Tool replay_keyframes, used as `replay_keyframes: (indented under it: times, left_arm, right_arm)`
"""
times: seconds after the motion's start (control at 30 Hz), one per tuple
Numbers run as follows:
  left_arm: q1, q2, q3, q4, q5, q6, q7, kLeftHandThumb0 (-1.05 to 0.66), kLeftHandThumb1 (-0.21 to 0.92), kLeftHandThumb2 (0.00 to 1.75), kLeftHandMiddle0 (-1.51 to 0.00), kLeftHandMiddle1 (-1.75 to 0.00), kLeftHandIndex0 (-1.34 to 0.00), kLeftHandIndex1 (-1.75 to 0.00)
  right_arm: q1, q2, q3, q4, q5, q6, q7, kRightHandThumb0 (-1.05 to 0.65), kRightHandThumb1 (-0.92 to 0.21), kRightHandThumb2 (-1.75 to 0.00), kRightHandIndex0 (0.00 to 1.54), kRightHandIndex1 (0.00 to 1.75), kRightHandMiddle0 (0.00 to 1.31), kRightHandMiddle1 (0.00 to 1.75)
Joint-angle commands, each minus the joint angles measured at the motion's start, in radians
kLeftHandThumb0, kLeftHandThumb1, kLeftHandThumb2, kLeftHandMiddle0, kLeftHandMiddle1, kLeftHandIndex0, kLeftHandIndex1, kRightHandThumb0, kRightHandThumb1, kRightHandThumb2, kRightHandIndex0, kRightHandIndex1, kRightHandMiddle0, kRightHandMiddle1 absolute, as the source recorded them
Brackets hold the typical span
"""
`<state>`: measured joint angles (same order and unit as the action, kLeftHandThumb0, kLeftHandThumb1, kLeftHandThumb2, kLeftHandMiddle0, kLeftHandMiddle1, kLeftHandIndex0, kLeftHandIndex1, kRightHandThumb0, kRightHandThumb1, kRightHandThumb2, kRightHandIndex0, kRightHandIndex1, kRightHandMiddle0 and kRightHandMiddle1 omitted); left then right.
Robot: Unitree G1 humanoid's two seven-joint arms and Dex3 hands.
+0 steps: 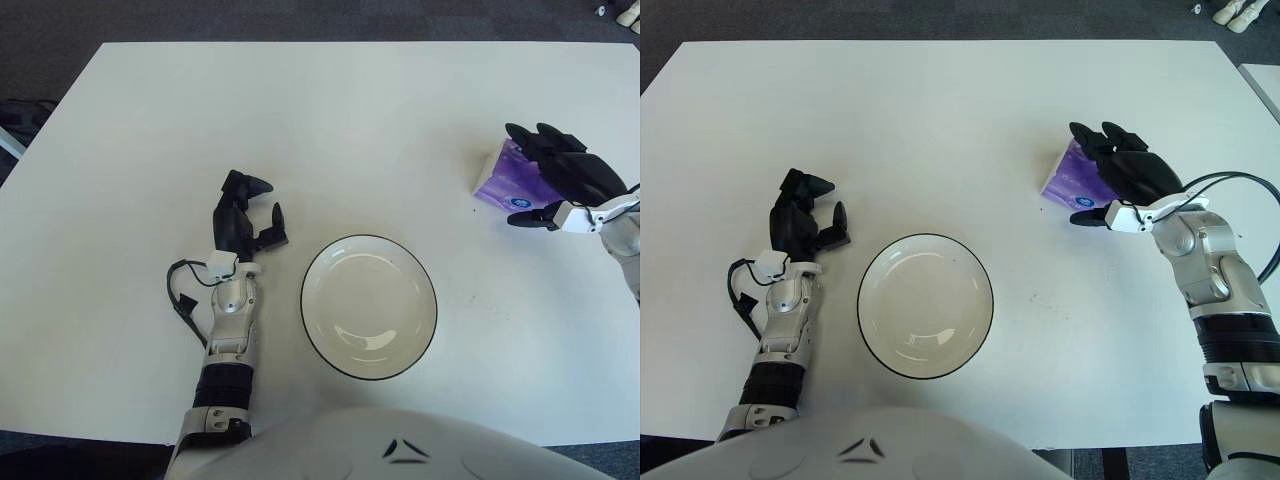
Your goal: Put the tissue paper into the plate.
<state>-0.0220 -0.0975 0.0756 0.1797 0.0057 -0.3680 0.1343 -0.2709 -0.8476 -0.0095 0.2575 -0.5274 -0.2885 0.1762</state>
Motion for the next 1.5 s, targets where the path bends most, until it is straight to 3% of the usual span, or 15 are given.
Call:
replay_keyframes:
  times: [0.0, 0.73, 1.37, 1.47]
  left_arm:
    - [0.105, 0.002, 0.012, 0.113, -0.003, 0.028, 0.002, -0.01, 0.27, 1.33, -0.67, -1.56, -0.50, -1.75]
    - [0.104, 0.007, 0.009, 0.127, 0.001, -0.004, 0.001, -0.01, 0.24, 1.38, -0.65, -1.65, -0.50, -1.75]
    - [0.111, 0.000, 0.007, 0.107, -0.005, 0.016, -0.001, -0.01, 0.23, 1.40, -0.64, -1.65, -0.53, -1.75]
    - [0.114, -0.002, 0.006, 0.101, -0.003, 0.022, 0.002, -0.01, 0.23, 1.40, -0.64, -1.64, -0.53, -1.75]
  right_arm:
    - [-0.033, 0.018, 0.031, 0.069, 0.003, -0.020, -0.002, -1.05, -0.50, -0.61, 0.00, 0.00, 0.00, 0.00]
    - [-0.180, 0.049, 0.144, 0.307, -0.005, -0.097, 0.019, -1.03, -0.50, -0.62, 0.00, 0.00, 0.00, 0.00]
    - [-0.270, 0.096, 0.255, 0.455, -0.055, -0.167, -0.079, -1.00, -0.54, -0.66, 0.00, 0.00, 0.00, 0.00]
    - [-0.276, 0.109, 0.259, 0.491, -0.047, -0.198, -0.114, -0.97, -0.52, -0.72, 0.00, 0.00, 0.00, 0.14]
